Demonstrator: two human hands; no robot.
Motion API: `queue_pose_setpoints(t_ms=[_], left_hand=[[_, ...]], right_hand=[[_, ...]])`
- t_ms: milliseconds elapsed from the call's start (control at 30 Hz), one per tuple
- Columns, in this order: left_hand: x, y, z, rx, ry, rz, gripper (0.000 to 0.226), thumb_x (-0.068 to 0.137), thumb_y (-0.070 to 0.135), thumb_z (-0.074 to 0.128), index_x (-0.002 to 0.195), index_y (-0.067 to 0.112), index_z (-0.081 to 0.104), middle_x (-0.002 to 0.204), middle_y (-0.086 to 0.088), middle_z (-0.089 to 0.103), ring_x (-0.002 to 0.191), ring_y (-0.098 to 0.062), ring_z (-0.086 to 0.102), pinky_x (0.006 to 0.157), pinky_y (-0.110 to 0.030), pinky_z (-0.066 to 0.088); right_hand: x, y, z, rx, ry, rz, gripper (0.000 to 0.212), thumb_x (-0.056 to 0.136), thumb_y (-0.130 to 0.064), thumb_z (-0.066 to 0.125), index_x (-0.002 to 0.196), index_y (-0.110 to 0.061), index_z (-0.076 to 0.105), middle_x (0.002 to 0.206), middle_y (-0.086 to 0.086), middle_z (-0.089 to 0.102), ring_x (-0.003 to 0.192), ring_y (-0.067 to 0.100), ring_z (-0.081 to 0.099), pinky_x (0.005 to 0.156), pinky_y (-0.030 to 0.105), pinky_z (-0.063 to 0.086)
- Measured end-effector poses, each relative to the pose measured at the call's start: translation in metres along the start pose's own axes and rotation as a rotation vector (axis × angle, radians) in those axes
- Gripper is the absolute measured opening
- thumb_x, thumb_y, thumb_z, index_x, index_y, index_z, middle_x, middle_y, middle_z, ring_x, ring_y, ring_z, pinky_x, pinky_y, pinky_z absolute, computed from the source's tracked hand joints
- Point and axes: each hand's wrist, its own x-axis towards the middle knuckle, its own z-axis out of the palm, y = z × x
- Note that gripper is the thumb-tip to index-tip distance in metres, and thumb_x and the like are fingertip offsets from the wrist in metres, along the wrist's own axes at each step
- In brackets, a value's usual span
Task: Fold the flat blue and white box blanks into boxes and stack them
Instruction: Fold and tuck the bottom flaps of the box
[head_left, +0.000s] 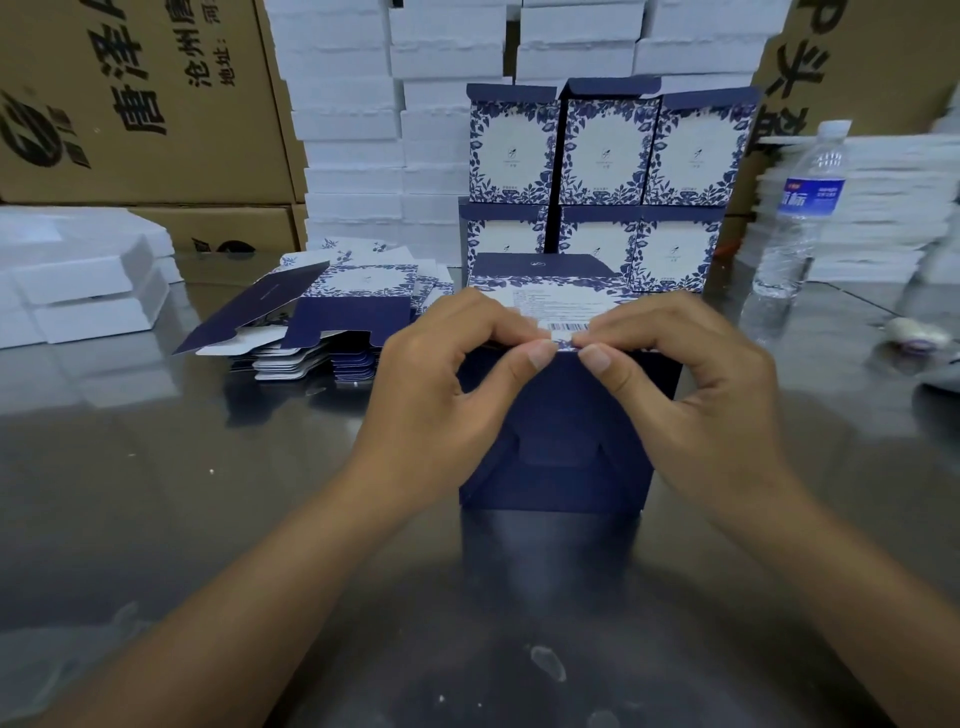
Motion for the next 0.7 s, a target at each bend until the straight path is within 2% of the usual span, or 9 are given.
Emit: queue_pose_setpoints(t_ms=[133, 267, 433, 700], left_hand=[[-0.0002, 0.0004, 0.0004, -0.004, 0.005, -0.023, 0.008, 0.085, 0.013, 0.063, 0.082, 0.009, 0.068, 0.084, 0.004, 0.066, 0.087, -0.011, 0.063, 0.080, -0.024, 0.048], [0.0000, -0.0027, -0.0025, 0.022, 0.002, 0.007, 0.011, 0.086, 0.012, 0.062, 0.083, 0.004, 0.069, 0.085, 0.005, 0.066, 0.089, -0.010, 0.063, 0.081, -0.019, 0.048], [0.0001, -0.0059, -0.0067, 0.049, 0.012, 0.032, 0.013, 0.086, 0.011, 0.061, 0.083, 0.001, 0.069, 0.089, 0.005, 0.067, 0.093, -0.007, 0.063, 0.085, -0.017, 0.048], [0.0001, -0.0091, -0.0068, -0.012, 0.014, -0.018, 0.007, 0.088, 0.013, 0.059, 0.086, 0.014, 0.065, 0.092, 0.011, 0.066, 0.097, 0.001, 0.062, 0.087, -0.011, 0.045]], right_hand=[[-0.0002, 0.0011, -0.0036, -0.034, 0.020, 0.014, 0.005, 0.081, -0.020, 0.067, 0.086, -0.018, 0.067, 0.086, -0.007, 0.063, 0.087, 0.014, 0.062, 0.081, 0.020, 0.046], [0.0010, 0.0004, -0.0041, -0.011, -0.010, 0.061, 0.003, 0.081, -0.021, 0.066, 0.084, -0.021, 0.066, 0.084, -0.007, 0.063, 0.087, 0.017, 0.062, 0.079, 0.024, 0.047], [0.0016, 0.0019, -0.0048, 0.006, -0.005, 0.054, 0.004, 0.081, -0.019, 0.066, 0.084, -0.021, 0.066, 0.084, -0.009, 0.063, 0.086, 0.015, 0.061, 0.079, 0.022, 0.046], [-0.0014, 0.0090, -0.0056, 0.017, 0.039, 0.050, 0.007, 0.087, -0.016, 0.061, 0.087, -0.015, 0.068, 0.089, -0.006, 0.067, 0.091, 0.013, 0.065, 0.085, 0.025, 0.049]])
